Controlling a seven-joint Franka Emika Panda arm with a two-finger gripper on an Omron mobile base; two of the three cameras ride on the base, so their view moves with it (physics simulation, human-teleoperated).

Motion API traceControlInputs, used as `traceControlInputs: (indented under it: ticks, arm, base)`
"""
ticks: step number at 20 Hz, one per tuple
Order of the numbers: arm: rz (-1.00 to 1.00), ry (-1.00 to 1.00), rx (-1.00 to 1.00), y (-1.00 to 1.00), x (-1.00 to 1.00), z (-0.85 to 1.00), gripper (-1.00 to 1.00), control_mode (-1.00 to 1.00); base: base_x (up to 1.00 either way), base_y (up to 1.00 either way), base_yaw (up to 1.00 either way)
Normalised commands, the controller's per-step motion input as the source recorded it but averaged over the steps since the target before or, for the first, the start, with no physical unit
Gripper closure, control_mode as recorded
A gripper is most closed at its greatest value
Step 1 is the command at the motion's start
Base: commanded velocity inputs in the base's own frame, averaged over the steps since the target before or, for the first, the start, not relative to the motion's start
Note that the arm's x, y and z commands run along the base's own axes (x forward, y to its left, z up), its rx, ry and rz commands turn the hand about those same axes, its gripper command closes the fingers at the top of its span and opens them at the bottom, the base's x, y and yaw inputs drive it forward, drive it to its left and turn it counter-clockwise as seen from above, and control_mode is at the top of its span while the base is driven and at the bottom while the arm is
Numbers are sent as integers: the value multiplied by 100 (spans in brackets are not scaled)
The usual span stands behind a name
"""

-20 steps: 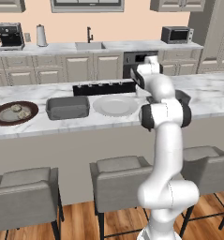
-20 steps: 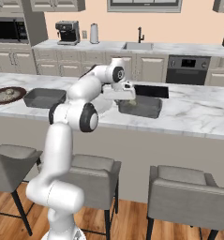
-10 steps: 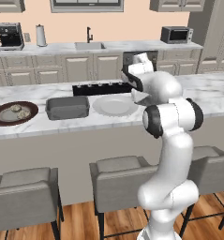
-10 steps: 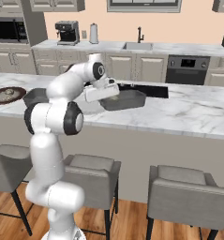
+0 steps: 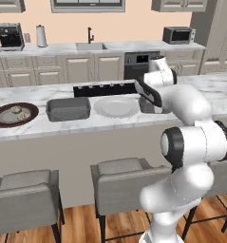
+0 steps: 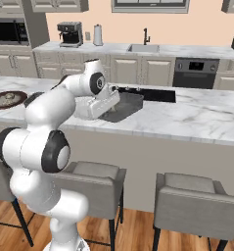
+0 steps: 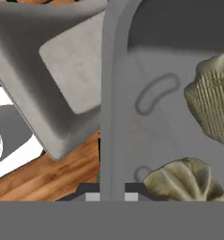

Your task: Place two dumplings into each of the tupperware containers and then place the containers in the fridge.

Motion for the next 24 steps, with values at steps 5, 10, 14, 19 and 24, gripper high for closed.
traceControlInputs:
  ticks: [5, 10, 14, 19, 24]
  arm:
    - [47, 2, 7, 0, -75, 31, 100, -100]
    - [31, 4, 2, 2, -64, 39, 100, -100]
    - [6, 8, 0, 10, -70, 31, 100, -100]
    - [0, 6, 0, 45, -54, 0, 100, -100]
    - [-11, 4, 0, 8, -39, 18, 100, -100]
  base:
    - [0, 0, 0]
    - [0, 0, 0]
    - [0, 0, 0]
    - [0, 0, 0]
    - [0, 0, 0]
